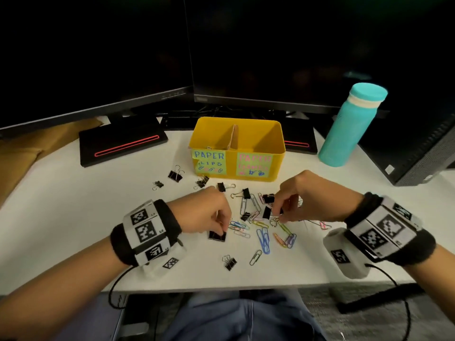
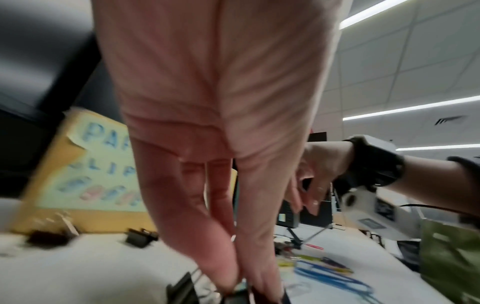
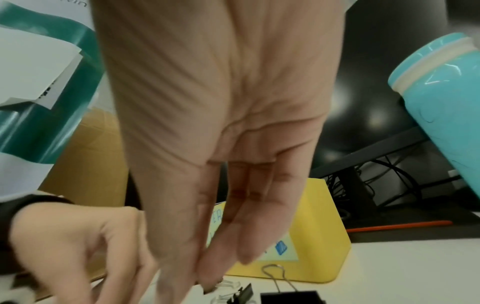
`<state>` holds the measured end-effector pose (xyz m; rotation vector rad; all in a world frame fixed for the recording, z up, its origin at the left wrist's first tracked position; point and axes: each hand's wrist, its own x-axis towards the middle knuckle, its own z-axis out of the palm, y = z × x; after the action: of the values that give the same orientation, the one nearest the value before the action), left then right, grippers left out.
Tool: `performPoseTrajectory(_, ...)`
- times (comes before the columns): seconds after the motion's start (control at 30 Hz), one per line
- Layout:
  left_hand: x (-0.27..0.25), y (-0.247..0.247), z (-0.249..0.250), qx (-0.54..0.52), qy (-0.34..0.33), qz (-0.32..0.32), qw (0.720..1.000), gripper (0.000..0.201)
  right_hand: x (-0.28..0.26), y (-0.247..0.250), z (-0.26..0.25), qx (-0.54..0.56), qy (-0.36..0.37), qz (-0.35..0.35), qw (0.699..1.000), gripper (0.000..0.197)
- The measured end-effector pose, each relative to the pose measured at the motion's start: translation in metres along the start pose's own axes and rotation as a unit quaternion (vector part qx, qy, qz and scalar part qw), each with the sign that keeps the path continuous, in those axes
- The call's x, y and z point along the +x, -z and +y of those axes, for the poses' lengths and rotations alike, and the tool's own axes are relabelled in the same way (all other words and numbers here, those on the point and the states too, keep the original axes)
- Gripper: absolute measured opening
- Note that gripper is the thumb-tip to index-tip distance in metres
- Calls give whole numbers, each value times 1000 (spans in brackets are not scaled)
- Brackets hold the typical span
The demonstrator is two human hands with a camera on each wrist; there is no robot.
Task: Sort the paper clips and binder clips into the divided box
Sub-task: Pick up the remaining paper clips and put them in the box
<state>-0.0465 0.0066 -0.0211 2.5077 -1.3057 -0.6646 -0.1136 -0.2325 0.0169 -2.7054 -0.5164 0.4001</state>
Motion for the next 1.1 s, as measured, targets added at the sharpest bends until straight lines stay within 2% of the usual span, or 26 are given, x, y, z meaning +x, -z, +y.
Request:
performPoseTrajectory(0.1, -11, 11, -15, 28, 43, 4, 999, 6, -5, -10, -7, -39, -14, 45, 998, 6)
performPoseTrajectory(0.17, -16, 16, -18, 81, 75, 48, 993, 13, -6, -21, -15, -73, -83, 56, 992, 34)
performPoseTrajectory(0.23, -15, 17, -8, 135, 75, 95, 983, 25, -7, -33, -25, -106, -158, 63, 980, 58)
performPoseTrajectory(0.27, -12, 15, 0, 144, 60, 96, 983, 29, -8, -39, -28, -121, -181, 64, 974, 61)
performPoseTrajectory(0.37, 2, 1, 23, 145, 35, 33, 988, 37, -9, -54, -35, -123, -210, 54, 968, 64)
performPoseTrajectory(0.47, 12, -10, 29, 146, 32, 35, 988, 36, -6, -59, -36, -108, -207, 51, 971, 60)
performPoseTrajectory(0.6, 17, -18, 33, 139, 30, 66, 988, 17, 4, -64, -28, -53, -185, 51, 980, 28)
performPoseTrajectory(0.73, 13, -18, 31, 138, 33, 66, 988, 10, 17, -63, -19, 0, -179, 51, 983, 10)
performPoseTrajectory(0.83, 7, -13, 16, 82, 50, 68, 993, 9, 23, -59, -18, 30, -165, 32, 985, 13)
performPoseTrajectory(0.9, 2, -2, 5, 28, 59, 95, 993, 8, 26, -54, -18, 45, -170, 23, 984, 14)
performPoseTrajectory(0.97, 0, 17, -5, -18, 66, 154, 986, 7, 29, -47, -16, 52, -172, 11, 984, 12)
performPoseTrajectory(1.03, 0, 43, -14, -53, 70, 262, 961, 4, 31, -36, -16, 66, -176, -2, 982, 3)
performPoseTrajectory(1.1, 5, 68, -24, -72, 88, 369, 923, 4, 36, -20, -18, 103, -175, 8, 979, 3)
